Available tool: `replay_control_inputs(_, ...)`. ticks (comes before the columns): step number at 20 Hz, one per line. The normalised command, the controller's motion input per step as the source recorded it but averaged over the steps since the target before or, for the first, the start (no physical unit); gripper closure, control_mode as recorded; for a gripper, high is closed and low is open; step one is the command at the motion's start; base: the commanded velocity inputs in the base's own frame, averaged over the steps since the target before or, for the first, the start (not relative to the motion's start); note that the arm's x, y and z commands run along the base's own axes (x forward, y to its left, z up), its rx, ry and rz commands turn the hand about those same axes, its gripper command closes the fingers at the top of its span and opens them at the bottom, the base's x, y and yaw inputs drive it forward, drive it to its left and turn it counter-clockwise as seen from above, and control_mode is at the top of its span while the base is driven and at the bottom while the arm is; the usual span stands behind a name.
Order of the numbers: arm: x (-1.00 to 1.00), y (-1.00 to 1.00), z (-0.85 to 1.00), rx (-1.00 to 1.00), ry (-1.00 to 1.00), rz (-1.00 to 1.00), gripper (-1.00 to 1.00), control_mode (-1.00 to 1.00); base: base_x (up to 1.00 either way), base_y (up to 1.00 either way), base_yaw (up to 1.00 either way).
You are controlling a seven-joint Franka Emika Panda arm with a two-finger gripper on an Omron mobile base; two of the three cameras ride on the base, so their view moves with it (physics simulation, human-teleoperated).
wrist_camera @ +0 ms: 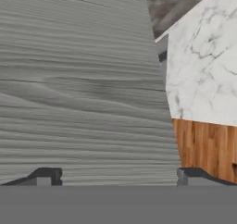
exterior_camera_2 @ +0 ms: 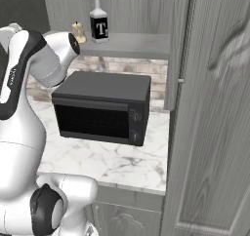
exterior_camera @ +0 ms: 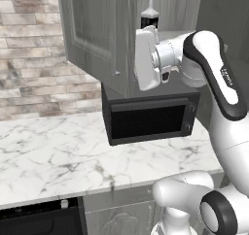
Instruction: Get the candle and the liquor from the cabinet and move them to the dining counter.
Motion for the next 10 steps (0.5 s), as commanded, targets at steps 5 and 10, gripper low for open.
replay_control_inputs(5, -0.15, 0.49, 0.0, 0.03, 0.02, 0.11, -1.0, -1.0, 0.0, 0.0, 0.0)
replay_control_inputs(10, -0.1, 0.52, 0.0, 0.01, 0.0, 0.09, -1.0, -1.0, 0.0, 0.0, 0.0)
